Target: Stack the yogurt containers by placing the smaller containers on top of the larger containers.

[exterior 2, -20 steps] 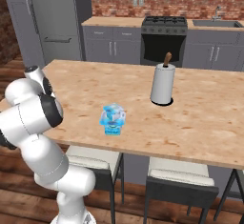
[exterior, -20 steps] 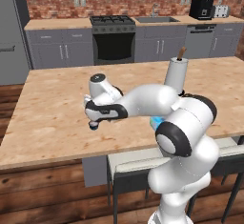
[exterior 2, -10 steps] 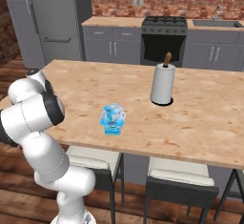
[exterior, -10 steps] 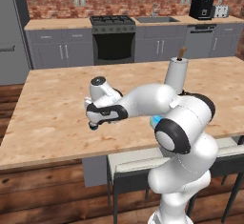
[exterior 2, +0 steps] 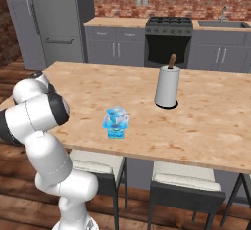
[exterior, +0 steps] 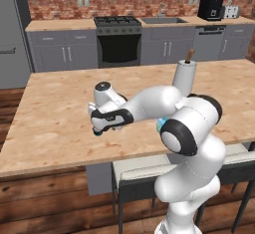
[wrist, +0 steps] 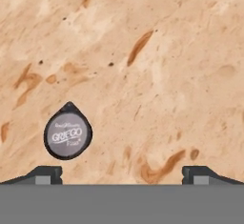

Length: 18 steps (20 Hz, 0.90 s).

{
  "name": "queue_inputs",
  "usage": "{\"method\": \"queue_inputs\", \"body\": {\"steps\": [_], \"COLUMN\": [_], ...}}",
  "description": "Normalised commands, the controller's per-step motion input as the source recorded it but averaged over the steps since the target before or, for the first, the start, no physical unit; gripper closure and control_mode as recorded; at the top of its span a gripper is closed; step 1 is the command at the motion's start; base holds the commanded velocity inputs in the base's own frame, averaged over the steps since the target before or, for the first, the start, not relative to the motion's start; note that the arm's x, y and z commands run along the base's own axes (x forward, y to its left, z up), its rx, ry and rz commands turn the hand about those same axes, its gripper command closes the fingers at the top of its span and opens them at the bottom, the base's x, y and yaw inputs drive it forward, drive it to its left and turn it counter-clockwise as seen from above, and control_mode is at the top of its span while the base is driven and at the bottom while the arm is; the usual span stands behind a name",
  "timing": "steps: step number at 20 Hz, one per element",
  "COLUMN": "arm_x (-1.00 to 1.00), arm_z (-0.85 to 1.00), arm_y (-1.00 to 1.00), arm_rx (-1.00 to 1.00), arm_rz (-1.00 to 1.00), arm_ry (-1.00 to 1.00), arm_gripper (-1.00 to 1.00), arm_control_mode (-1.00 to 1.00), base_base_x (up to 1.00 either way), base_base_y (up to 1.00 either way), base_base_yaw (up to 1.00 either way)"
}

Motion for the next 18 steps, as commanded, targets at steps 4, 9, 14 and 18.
{"method": "queue_inputs", "body": {"steps": [4,9,14,18], "arm_x": [0.05,0.00,0.00,0.00], "arm_z": [-0.09,-0.07,-0.01,0.00], "arm_y": [0.09,0.11,0.02,0.00], "arm_rx": [0.03,0.07,0.03,0.00], "arm_rz": [0.00,0.00,0.00,0.00], "arm_ry": [0.00,0.00,-0.01,0.00], "arm_gripper": [-1.00,-1.00,-1.00,-1.00], "arm_control_mode": [-1.00,-1.00,-1.00,-1.00], "base_base_x": [0.00,0.00,0.00,0.00], "base_base_y": [0.00,0.00,0.00,0.00], "base_base_yaw": [0.00,0.00,0.00,0.00]}}
